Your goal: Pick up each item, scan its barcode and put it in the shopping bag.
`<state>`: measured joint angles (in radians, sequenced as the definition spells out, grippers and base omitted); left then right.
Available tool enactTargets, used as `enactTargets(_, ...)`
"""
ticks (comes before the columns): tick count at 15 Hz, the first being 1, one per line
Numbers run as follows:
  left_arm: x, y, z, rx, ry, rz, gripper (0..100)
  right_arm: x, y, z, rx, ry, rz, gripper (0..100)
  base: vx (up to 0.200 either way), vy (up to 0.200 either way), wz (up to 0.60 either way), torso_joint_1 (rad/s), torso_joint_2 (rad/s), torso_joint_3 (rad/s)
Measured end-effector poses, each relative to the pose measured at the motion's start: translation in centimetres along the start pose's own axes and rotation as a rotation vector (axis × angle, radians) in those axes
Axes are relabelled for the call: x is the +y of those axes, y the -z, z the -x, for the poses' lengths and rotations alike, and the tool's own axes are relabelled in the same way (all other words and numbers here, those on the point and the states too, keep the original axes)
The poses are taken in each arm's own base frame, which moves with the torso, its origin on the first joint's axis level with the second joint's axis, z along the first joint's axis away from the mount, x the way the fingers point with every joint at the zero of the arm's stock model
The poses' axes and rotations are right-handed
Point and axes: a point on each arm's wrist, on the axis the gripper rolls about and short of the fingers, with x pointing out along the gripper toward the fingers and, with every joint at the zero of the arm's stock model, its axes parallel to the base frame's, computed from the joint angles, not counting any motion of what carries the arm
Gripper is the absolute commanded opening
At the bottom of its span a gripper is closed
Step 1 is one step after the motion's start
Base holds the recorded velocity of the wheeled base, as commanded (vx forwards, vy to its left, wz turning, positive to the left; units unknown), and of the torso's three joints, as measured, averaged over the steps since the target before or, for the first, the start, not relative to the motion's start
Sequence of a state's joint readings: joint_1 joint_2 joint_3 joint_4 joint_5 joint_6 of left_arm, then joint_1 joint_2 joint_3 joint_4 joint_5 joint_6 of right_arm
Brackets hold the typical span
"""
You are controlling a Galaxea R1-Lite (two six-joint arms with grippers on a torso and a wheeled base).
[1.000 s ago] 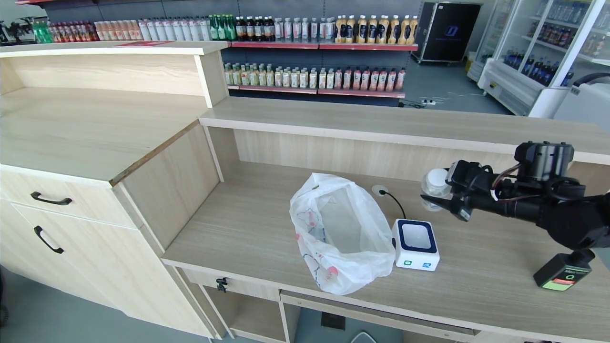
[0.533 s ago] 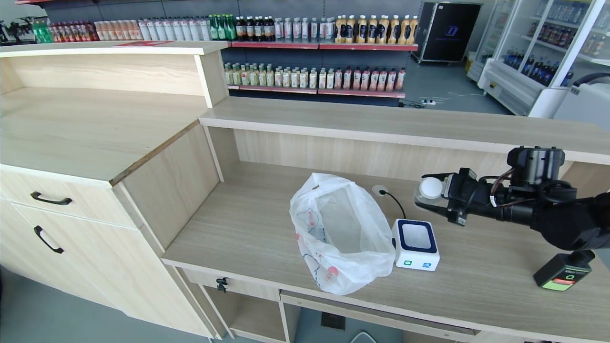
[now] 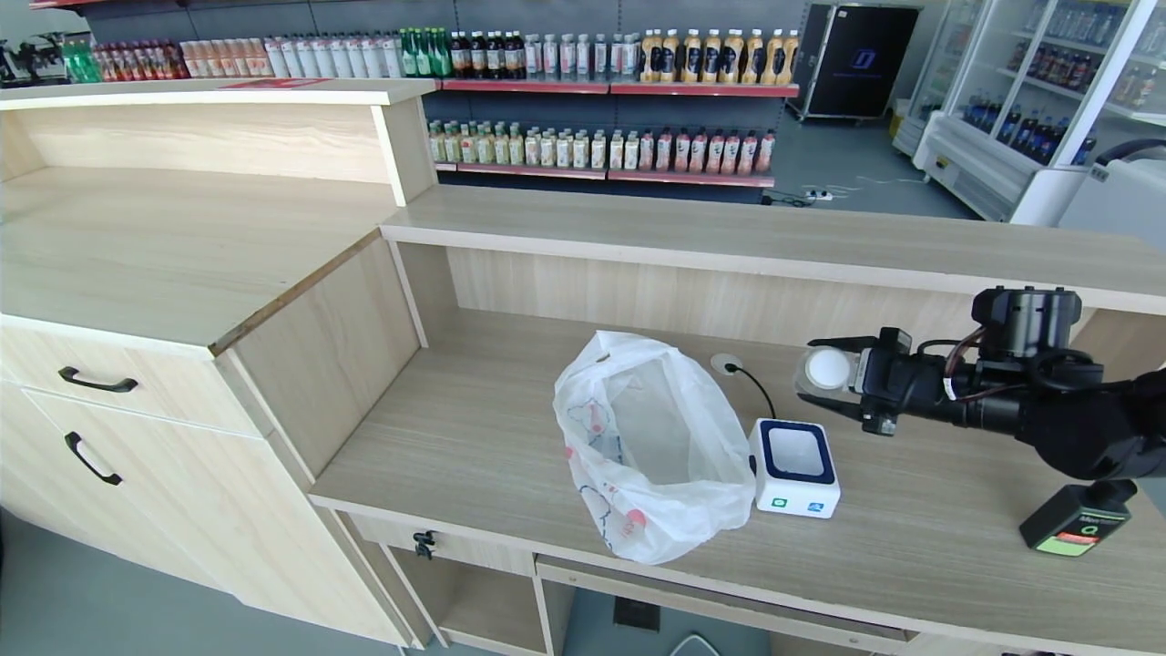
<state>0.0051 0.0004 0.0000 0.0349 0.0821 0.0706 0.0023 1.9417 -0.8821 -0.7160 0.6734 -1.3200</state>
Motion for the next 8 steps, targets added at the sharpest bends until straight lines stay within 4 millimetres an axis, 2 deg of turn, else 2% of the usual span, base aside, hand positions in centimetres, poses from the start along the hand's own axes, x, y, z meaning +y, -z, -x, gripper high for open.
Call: enactTargets(8, 0.00, 0.00, 0.00, 0.000, 0.000, 0.000, 100, 0.66, 0.48, -0.50, -0.031, -0.033, -0.008, 0, 0.000, 0.000, 0.00, 0.000, 0.00, 0.000)
